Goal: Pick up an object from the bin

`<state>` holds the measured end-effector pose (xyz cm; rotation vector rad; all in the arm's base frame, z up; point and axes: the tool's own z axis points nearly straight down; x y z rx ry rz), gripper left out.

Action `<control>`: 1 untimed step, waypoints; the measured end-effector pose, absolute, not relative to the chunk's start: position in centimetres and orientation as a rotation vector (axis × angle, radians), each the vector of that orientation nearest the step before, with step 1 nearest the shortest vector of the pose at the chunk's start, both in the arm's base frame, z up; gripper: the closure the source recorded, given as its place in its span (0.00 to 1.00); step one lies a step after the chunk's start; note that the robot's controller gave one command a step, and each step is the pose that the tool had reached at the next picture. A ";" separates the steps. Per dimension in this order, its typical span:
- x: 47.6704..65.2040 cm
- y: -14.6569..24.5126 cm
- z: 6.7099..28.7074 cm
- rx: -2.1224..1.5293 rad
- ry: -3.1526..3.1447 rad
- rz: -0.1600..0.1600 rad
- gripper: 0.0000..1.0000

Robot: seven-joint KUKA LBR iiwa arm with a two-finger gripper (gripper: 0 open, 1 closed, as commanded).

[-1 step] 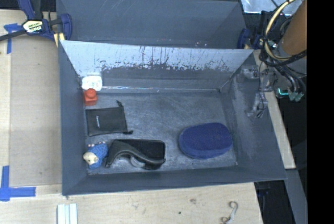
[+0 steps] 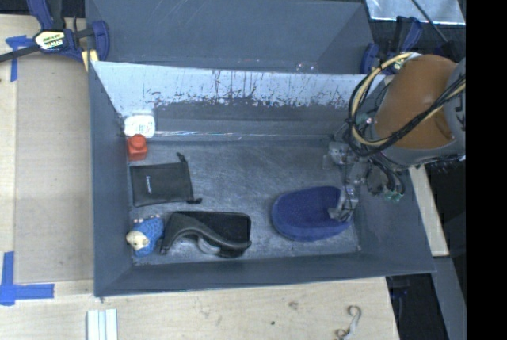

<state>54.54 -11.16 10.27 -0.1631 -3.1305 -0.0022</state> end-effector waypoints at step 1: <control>54.8 -11.4 10.8 -0.161 -3.141 0.001 1.00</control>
Offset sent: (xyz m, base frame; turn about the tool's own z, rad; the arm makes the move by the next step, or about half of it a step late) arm 0.0000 0.0000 0.0000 0.0000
